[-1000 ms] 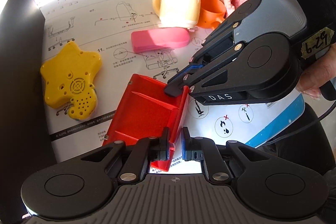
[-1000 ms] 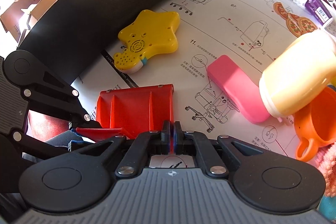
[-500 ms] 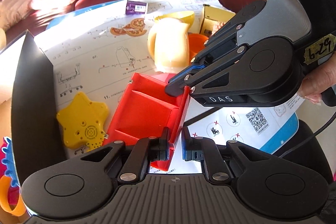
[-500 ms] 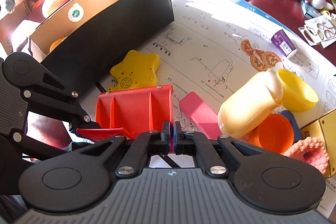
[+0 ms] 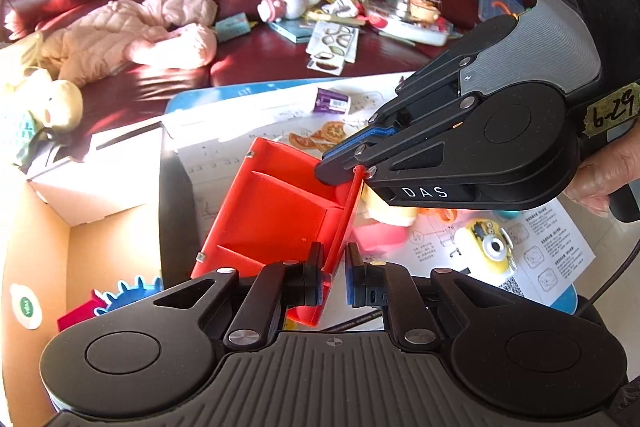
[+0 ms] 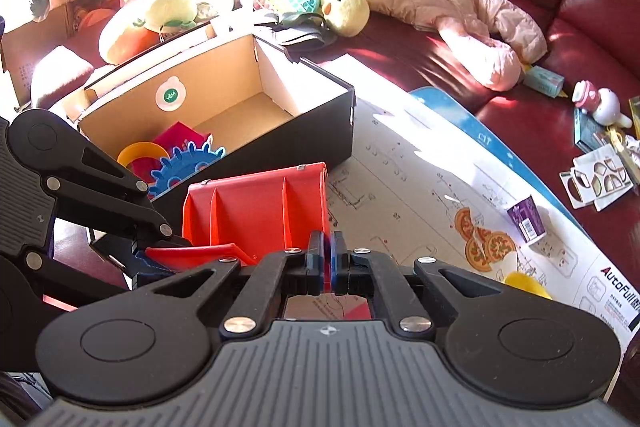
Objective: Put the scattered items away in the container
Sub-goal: 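Carry the red piece with both tools into the box and open both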
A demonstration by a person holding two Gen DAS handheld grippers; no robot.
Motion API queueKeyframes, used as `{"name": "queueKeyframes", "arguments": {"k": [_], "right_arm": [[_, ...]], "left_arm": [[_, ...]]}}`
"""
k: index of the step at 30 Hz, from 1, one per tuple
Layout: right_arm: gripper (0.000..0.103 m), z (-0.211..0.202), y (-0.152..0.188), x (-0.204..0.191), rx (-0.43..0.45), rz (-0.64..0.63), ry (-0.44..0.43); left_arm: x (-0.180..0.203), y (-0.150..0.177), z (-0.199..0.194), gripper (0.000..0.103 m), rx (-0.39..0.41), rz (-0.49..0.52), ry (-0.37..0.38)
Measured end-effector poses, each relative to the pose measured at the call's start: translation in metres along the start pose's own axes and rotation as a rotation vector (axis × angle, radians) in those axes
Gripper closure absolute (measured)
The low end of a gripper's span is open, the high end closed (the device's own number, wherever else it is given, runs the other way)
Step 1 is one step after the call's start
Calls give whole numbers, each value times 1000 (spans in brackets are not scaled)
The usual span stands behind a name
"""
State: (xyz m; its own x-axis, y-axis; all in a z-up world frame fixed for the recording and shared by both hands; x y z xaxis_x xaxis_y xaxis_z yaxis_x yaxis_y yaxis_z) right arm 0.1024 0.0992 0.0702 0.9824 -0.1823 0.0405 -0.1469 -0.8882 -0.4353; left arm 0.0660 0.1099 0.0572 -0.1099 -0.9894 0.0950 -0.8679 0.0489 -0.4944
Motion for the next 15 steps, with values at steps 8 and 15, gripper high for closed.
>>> {"name": "queueKeyframes", "arguments": {"k": [8, 15], "right_arm": [[99, 15, -78, -52, 50, -128, -30], [99, 62, -115, -85, 0, -192, -71]], "left_arm": [[-83, 10, -35, 97, 52, -134, -79], [-144, 30, -22, 97, -4, -237, -121]]}}
Point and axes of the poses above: each gripper's, at about its wrist camera, not at the fingertips, and z roughly the way its jaws point, x to its right, y to its underside, the point moved 9 cm from there along z, roughly the way its jaws point, and after that the axes turned 11 degrees about -x, right-handed, at the moved point
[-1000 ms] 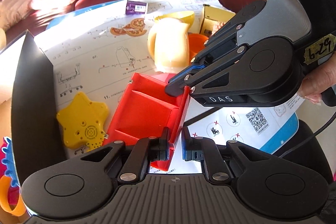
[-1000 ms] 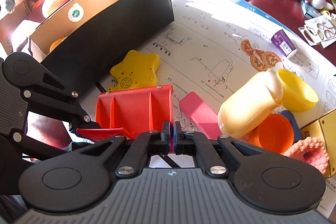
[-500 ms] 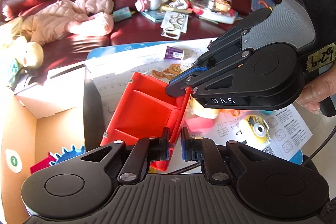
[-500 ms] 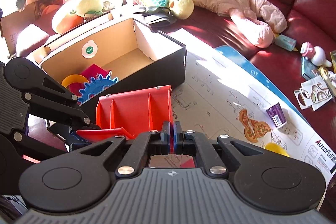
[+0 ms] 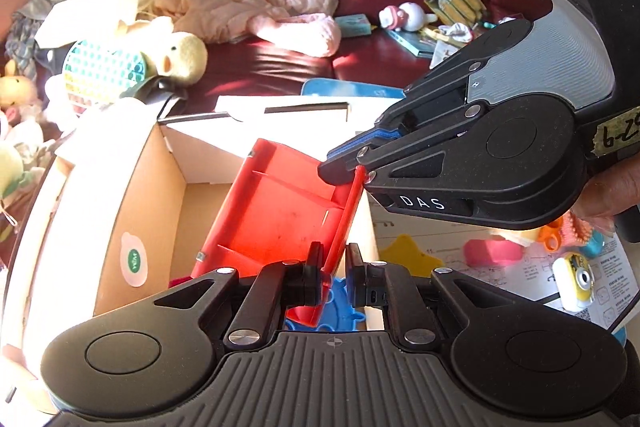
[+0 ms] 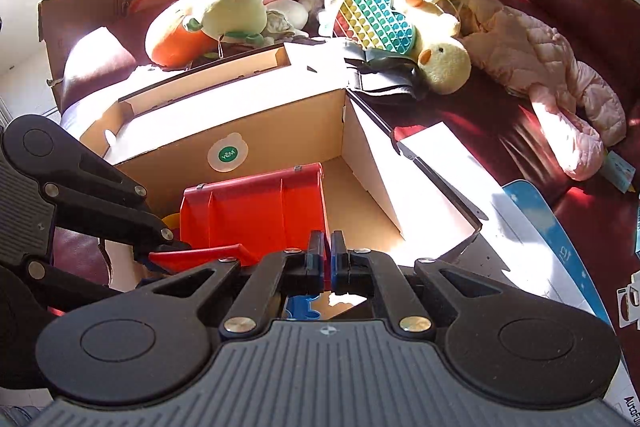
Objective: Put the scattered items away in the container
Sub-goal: 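Carry the red piece with both tools into the box and open both, then move both tools back to the pink block on the sheet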
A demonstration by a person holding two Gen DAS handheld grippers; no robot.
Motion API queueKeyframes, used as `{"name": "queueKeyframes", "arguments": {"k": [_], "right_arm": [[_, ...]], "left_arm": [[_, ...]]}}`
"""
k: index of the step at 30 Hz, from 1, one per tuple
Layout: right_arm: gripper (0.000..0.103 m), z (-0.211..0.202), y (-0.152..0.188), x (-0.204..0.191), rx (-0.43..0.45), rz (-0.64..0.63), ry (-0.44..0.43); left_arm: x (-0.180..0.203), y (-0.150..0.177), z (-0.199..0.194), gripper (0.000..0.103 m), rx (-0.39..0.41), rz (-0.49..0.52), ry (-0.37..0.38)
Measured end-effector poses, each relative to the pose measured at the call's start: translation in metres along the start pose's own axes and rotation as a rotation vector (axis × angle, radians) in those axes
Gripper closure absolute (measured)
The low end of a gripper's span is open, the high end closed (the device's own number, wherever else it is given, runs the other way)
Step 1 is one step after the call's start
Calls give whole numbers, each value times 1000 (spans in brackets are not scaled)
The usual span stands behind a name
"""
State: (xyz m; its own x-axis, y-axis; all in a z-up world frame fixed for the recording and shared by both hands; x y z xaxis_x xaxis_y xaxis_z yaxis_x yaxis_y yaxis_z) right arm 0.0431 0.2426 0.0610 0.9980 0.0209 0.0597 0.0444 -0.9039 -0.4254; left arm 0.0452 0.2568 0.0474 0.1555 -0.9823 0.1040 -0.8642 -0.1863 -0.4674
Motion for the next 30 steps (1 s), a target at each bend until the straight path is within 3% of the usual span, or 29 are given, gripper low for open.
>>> {"name": "queueKeyframes", "arguments": {"k": [4, 6, 7, 8, 9, 11, 13, 20, 25, 30], "right_arm": [[99, 20, -4, -1, -31, 10, -10], [93, 22, -5, 3, -18, 31, 10], [71, 22, -5, 5, -12, 39, 21], [57, 21, -5, 9, 4, 51, 39], [36, 19, -5, 11, 21, 54, 51], [34, 13, -3, 16, 43, 53, 64], [34, 8, 3, 22, 42, 69, 64], [31, -21, 35, 49, 51, 128, 100], [30, -44, 67, 70, 45, 156, 145], [30, -61, 109, 94, 27, 223, 182]], "left_arm": [[-12, 3, 16, 101, -26, -20, -11], [-17, 1, 23, 92, -32, -42, -18], [-19, 1, 26, 73, -39, -61, -14], [-22, 1, 27, 64, -37, -80, -12], [-25, 1, 28, 57, -38, -103, -6], [-29, 3, 28, 32, -30, -137, -9], [-31, 3, 27, 26, -19, -150, -33], [-11, -9, 17, 24, 23, -143, -40], [23, -25, 3, 23, 77, -90, -32], [69, -33, 3, 22, 83, -4, -2]]}}
Point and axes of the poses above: each gripper's, at about its wrist camera, not at the fingertips, and z roughly the way its jaws point, x to its right, y to its underside, the point moved 9 cm from there along z, roughly the way its jaws point, and after that the axes turned 11 degrees about -x, right-handed, at the moved point
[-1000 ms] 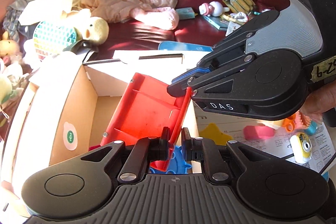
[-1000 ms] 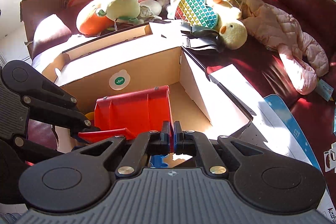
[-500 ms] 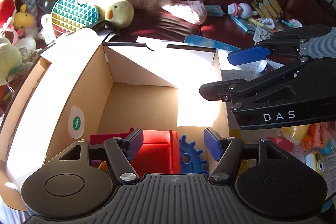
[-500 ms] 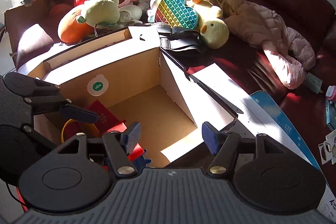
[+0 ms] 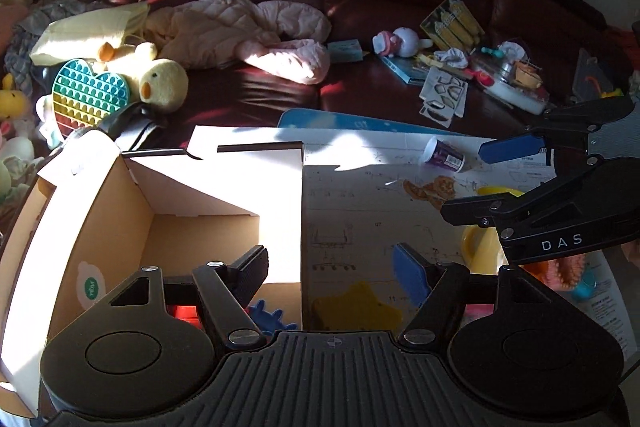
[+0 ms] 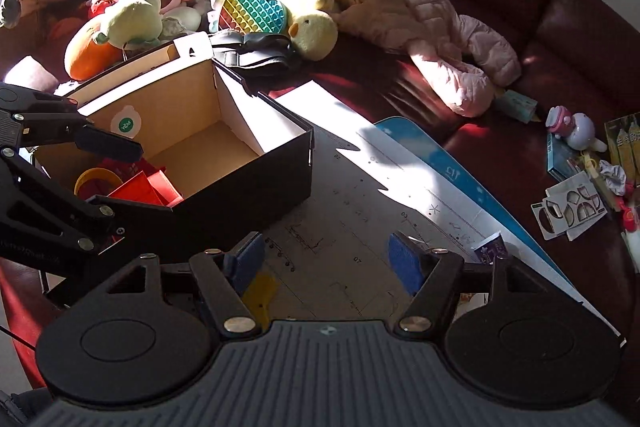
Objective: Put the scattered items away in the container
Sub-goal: 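Move both tools back to the pink block on the sheet, then close the left tool on the pink block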
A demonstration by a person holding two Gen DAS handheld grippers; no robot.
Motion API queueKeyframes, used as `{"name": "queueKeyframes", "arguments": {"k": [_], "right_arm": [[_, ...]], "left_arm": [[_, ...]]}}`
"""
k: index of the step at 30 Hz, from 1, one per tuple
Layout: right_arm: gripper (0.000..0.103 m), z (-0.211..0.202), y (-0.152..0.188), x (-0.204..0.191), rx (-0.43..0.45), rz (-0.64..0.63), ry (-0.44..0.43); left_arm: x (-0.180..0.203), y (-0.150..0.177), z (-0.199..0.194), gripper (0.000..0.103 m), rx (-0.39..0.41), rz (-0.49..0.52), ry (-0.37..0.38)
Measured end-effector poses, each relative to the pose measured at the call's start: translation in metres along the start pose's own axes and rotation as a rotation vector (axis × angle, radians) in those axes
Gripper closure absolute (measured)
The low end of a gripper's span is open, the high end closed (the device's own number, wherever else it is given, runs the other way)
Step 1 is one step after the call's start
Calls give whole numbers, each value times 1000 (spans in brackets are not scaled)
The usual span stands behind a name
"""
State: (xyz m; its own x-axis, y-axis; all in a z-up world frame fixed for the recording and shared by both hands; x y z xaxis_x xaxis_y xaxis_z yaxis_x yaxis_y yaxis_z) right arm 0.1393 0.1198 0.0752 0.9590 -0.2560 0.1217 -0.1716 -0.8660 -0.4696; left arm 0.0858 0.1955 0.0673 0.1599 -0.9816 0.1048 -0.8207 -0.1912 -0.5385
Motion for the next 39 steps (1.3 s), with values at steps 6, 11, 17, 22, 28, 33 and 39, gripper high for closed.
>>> {"name": "queueKeyframes", "arguments": {"k": [6, 11, 17, 22, 28, 33, 39], "right_arm": [[29, -9, 57, 42, -22, 111, 46], [29, -4, 108, 67, -66, 200, 56], [29, 19, 158, 61, -151, 222, -21], [29, 50, 175, 45, -207, 194, -81], [29, 75, 171, 38, -206, 163, -128], [29, 88, 165, 46, -196, 183, -155], [27, 101, 162, 41, -210, 148, -206]], "left_arm": [[56, 7, 16, 22, -34, 112, 17], [100, 23, 45, 22, -91, 232, 14], [131, 49, 95, 22, -178, 386, -30], [130, 49, 126, 22, -241, 371, -52], [132, 25, 155, 22, -252, 359, -74], [129, 12, 187, 22, -293, 310, -71], [120, 15, 206, 23, -334, 283, -73]]}}
Point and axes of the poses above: each gripper's, at about its wrist camera, not at the fingertips, and z roughly the way its jaws point, x to its right, y to its underside, the point moved 9 cm from there along z, roughly the way its jaws point, and after that the axes turned 11 degrees about -x, right-handed, at the moved point
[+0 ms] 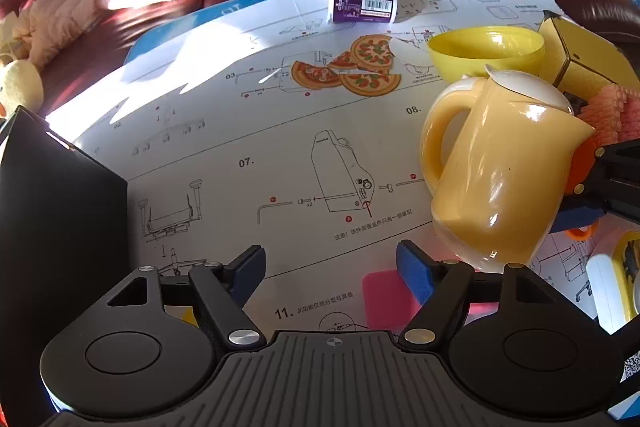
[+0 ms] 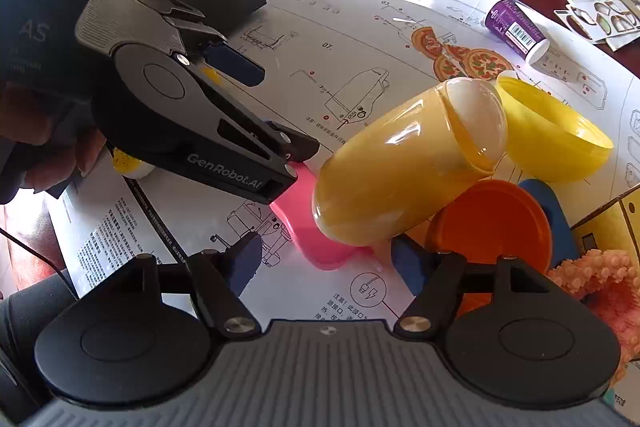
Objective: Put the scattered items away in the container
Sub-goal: 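Close the left tool on the pink block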
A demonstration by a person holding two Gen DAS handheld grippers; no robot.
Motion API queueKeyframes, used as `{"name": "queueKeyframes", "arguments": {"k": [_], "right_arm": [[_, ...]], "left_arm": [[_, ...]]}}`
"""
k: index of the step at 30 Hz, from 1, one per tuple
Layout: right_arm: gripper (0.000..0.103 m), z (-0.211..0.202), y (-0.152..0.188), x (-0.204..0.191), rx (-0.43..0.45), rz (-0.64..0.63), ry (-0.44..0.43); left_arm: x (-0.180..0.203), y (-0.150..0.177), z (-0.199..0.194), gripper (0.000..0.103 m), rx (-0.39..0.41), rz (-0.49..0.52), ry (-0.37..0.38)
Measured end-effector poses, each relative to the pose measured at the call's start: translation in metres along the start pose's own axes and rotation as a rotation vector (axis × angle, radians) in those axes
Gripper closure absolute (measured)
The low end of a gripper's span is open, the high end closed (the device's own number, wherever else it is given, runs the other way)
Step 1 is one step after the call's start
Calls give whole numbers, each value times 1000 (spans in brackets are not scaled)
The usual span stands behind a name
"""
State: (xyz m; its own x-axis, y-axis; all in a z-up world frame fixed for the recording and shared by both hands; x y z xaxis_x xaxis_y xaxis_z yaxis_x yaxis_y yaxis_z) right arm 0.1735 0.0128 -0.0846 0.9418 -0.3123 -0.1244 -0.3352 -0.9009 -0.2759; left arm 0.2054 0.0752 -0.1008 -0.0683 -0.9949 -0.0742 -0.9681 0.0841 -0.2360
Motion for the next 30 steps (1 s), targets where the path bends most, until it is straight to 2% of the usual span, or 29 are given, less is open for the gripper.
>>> {"name": "queueKeyframes", "arguments": {"k": [11, 17, 22, 27, 30], "right_arm": [[26, 2, 21, -25, -42, -79, -50], [26, -5, 34, -22, -35, -51, -19], [27, -11, 41, -17, -32, -4, 4], [27, -16, 39, -13, -19, 21, 35], [27, -20, 40, -12, -21, 24, 43]], "left_arm": [[16, 41, -12, 23, -46, 100, 42], [27, 71, -30, 21, -22, 153, 58], [44, 90, -38, 20, -12, 249, 91], [61, 90, -34, 23, 18, 303, 115], [69, 90, -26, 25, 0, 325, 159]]}}
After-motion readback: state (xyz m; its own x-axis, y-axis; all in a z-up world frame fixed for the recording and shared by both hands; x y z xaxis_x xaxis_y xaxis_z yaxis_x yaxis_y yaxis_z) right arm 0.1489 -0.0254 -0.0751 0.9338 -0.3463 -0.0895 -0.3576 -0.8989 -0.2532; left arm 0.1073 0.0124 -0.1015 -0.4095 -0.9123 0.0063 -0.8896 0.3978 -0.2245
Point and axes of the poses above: each gripper's, at about its wrist camera, not at the fingertips, and z roughly the way its jaws point, x to its right, y to its underside, the point moved 9 cm from there along z, roughly the way its jaws point, and after that the axes turned 11 degrees about -x, right-handed, at the moved point
